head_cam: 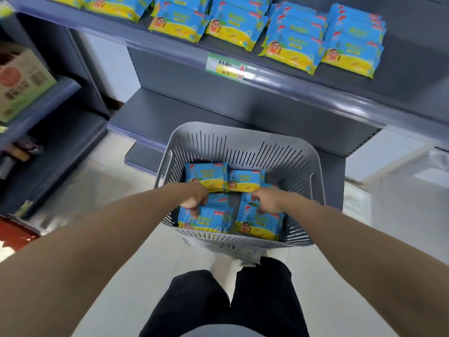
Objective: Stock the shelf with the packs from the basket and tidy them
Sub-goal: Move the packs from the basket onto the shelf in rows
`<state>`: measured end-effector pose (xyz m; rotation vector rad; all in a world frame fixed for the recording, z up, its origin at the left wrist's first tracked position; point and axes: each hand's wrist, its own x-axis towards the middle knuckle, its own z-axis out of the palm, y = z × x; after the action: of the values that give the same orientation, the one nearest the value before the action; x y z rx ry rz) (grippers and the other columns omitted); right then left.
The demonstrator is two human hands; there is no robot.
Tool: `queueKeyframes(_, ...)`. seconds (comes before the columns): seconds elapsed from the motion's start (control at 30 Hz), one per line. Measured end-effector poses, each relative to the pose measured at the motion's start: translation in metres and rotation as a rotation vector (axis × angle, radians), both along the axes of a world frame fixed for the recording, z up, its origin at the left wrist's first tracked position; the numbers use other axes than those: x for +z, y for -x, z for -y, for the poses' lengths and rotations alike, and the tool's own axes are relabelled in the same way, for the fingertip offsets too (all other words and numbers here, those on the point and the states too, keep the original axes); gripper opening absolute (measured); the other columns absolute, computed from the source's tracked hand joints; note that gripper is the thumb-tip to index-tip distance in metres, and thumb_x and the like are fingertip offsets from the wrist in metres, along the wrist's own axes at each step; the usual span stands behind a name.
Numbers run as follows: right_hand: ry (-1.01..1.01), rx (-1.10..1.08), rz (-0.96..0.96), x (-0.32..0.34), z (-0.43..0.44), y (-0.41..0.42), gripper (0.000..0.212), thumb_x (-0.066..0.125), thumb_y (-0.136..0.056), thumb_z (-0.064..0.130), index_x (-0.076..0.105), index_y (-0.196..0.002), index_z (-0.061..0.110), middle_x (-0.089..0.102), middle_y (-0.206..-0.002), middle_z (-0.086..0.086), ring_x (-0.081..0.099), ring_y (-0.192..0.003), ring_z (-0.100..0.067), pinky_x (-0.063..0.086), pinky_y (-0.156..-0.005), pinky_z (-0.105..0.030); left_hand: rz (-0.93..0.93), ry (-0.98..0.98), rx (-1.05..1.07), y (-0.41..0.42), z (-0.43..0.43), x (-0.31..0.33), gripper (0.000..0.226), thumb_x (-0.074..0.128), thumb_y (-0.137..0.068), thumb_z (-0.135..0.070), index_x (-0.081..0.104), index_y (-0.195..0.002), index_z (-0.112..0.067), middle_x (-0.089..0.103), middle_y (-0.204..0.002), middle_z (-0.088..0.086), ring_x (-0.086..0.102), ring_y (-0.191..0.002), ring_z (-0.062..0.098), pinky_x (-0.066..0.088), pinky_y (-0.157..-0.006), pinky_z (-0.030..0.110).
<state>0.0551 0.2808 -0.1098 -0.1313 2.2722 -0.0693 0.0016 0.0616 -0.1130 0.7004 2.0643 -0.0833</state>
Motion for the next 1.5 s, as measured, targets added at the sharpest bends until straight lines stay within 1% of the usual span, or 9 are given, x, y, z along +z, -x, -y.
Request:
queueKeyframes(0.07,-0.061,0.007,0.076,-0.009,0.000,-0.004,0.058,0.062,-0.089,0.024,0.038,-0.139,0.006,0.052,-0.132,-0.015,0.056,-0.093,-0.024,0.047,-0.075,-0.033,0.008,-0.001,-0.012,-0.002,0.000,-0.003,0.029,0.076,-0.075,-0.013,0.049,-0.083,-0.005,0.050,-0.078,0.009,0.042,-0.070,0.021,0.034,-0.067,0.028)
queueKeyframes(0.2,-0.112,-0.009,0.096,-0.027,0.000,-0.007,0.073,0.070,-0.083,0.029,0.033,-0.143,0.011,0.048,-0.138,-0.010,0.053,-0.115,-0.025,0.047,-0.091,-0.033,-0.001,-0.062,0.031,0.000,0.000,0.001,0.026,0.071,-0.079,-0.008,0.045,-0.082,-0.008,0.047,-0.077,0.006,0.041,-0.074,0.021,0.036,-0.069,0.030)
queueKeyframes(0.5,-0.169,0.075,0.178,-0.047,0.003,-0.005,0.058,0.070,-0.080,0.033,0.053,-0.131,0.011,0.060,-0.126,-0.011,0.060,-0.110,-0.028,0.049,-0.090,-0.034,-0.070,-0.192,0.086,0.025,0.001,0.027,0.028,0.073,-0.076,-0.017,0.045,-0.079,-0.019,0.049,-0.081,0.002,0.048,-0.075,0.022,0.039,-0.068,0.028)
queueKeyframes(0.63,-0.103,0.032,0.059,0.012,-0.007,0.012,0.026,0.062,-0.086,0.024,0.060,-0.106,0.007,0.060,-0.096,-0.011,0.056,-0.079,-0.024,0.043,-0.066,-0.027,-0.102,-0.221,0.050,0.033,-0.010,0.061,0.026,0.073,-0.076,-0.017,0.049,-0.086,-0.013,0.047,-0.081,0.001,0.045,-0.078,0.021,0.037,-0.070,0.028)
queueKeyframes(0.77,-0.037,-0.057,-0.153,0.102,-0.029,0.036,0.042,0.058,-0.088,0.020,0.050,-0.127,0.005,0.052,-0.130,-0.012,0.050,-0.119,-0.030,0.043,-0.091,-0.031,-0.182,-0.265,-0.003,0.051,-0.031,0.107,0.024,0.072,-0.076,-0.018,0.050,-0.084,-0.013,0.047,-0.072,-0.001,0.046,-0.073,0.021,0.036,-0.069,0.027)
queueKeyframes(0.97,0.009,-0.159,-0.431,0.229,-0.077,0.060,0.010,0.059,-0.085,0.018,0.054,-0.092,0.013,0.052,-0.092,-0.004,0.050,-0.084,-0.023,0.037,-0.070,-0.031,-0.234,-0.367,-0.033,0.079,-0.066,0.169,0.021,0.072,-0.075,-0.020,0.053,-0.079,-0.017,0.050,-0.068,-0.004,0.047,-0.068,0.020,0.037,-0.065,0.032)
queueKeyframes(1.13,-0.045,-0.272,-0.655,0.289,-0.119,0.086,0.036,0.051,-0.090,0.014,0.052,-0.125,0.006,0.053,-0.128,-0.011,0.049,-0.117,-0.029,0.038,-0.086,-0.027,-0.248,-0.468,-0.064,0.096,-0.094,0.224,0.015,0.070,-0.079,-0.016,0.057,-0.087,-0.017,0.054,-0.077,-0.001,0.049,-0.069,0.016,0.037,-0.060,0.026)
queueKeyframes(1.23,-0.100,-0.297,-0.728,0.294,-0.142,0.106,0.035,0.048,-0.093,0.015,0.050,-0.125,0.002,0.051,-0.133,-0.017,0.048,-0.120,-0.033,0.038,-0.091,-0.030,-0.281,-0.535,-0.036,0.109,-0.109,0.252,0.016,0.070,-0.080,-0.014,0.061,-0.093,-0.010,0.053,-0.078,-0.001,0.048,-0.072,0.016,0.036,-0.060,0.024)
queueKeyframes(1.5,-0.098,-0.346,-0.633,0.263,-0.182,0.149,0.056,0.048,-0.095,0.019,0.028,-0.146,0.007,0.034,-0.150,-0.013,0.039,-0.133,-0.031,0.035,-0.101,-0.030,-0.407,-0.653,0.115,0.159,-0.140,0.283,0.016,0.068,-0.081,-0.010,0.055,-0.080,-0.019,0.051,-0.072,-0.005,0.047,-0.074,0.017,0.039,-0.069,0.027)
